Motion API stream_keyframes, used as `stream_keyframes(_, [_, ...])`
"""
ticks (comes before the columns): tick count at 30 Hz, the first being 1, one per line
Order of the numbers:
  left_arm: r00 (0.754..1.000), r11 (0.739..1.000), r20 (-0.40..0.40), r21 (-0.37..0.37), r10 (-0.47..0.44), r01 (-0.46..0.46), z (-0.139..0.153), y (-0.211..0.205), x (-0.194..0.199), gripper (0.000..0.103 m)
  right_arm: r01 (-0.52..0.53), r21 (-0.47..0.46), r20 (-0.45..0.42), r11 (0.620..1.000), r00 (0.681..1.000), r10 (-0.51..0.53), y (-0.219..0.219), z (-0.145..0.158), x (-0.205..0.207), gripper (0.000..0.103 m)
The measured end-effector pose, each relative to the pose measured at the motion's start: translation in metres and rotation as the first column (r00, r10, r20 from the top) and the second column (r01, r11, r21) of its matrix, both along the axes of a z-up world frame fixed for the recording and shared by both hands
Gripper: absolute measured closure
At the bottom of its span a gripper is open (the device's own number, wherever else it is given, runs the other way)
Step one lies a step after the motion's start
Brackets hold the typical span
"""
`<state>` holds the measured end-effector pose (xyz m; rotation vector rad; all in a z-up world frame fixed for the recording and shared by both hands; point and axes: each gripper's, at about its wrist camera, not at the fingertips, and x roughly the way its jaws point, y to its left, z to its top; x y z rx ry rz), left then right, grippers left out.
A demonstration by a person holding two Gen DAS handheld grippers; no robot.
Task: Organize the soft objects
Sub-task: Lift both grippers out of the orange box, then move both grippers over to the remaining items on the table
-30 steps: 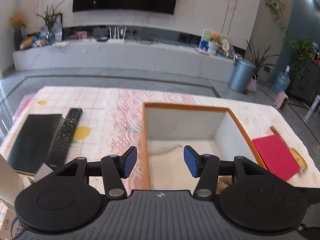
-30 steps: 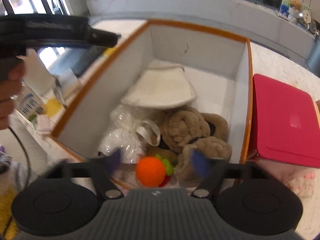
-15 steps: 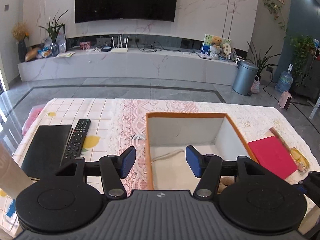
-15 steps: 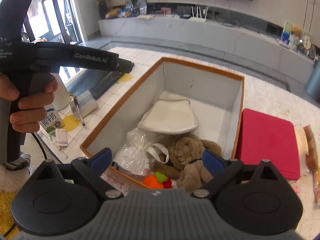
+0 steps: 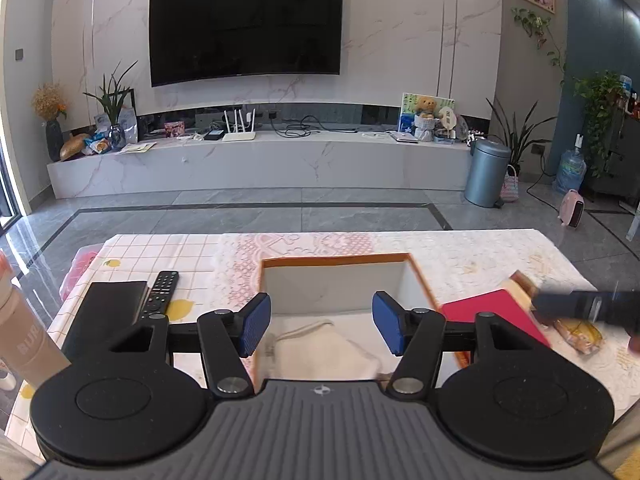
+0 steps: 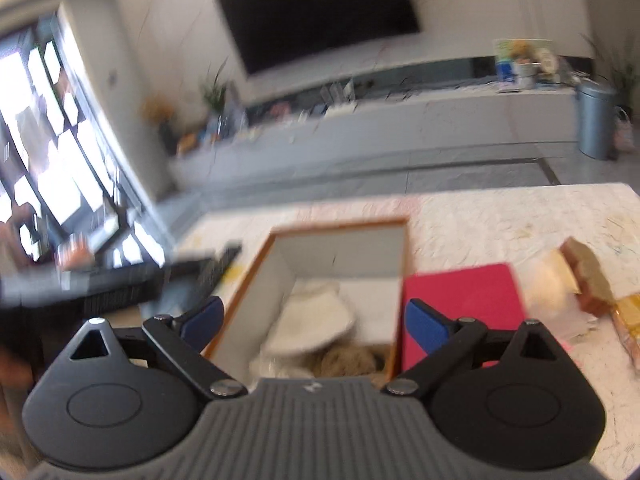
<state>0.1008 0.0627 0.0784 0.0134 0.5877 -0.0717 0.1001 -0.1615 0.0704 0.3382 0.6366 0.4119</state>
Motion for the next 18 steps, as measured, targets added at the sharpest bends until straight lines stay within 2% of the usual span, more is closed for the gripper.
stream_keyframes(2, [1.000,1.000,0.002,0.021,-0.003,0.003,0.005,-0.011,-0.002,0.033,0.042,0.069,0.023,0.997,0.999,-0.044,-0.025,0.006,-0.001,0.007])
stream_keyframes(4, [1.000,0.999,0.015,0.040,0.004,-0.004,0.011,-0.024,-0.005,0.033,0.095,0.099,0.054,0.991,0.993,-0.101,-0.047,0.010,-0.004,0.006])
stream_keyframes(8, [0.999,0.998,0.043,0.069,0.003,-0.006,0.018,-0.052,-0.007,0.031,0.224,0.080,0.107,0.971,0.967,-0.232,-0.086,0.011,-0.012,0.006])
stream_keyframes(11, [0.999,0.998,0.042,0.061,-0.010,0.007,0.017,-0.075,-0.004,0.031,0.298,0.052,0.130,0.953,0.944,-0.303,-0.110,0.006,-0.020,0.006])
stream_keyframes(14, [0.999,0.999,0.022,0.031,-0.036,0.036,0.013,-0.098,-0.002,0.031,0.332,-0.046,0.163,0.942,0.933,-0.321,-0.126,0.000,-0.025,0.005])
stream_keyframes(15, [0.999,0.999,0.013,0.016,-0.042,0.042,0.011,-0.105,0.000,0.031,0.364,-0.107,0.184,0.925,0.922,-0.341,-0.132,-0.003,-0.027,0.005])
stream_keyframes(18, [0.998,0.998,-0.007,-0.021,-0.057,0.057,0.006,-0.123,0.001,0.031,0.461,-0.288,0.253,0.839,0.882,-0.398,-0.144,-0.012,-0.036,0.005])
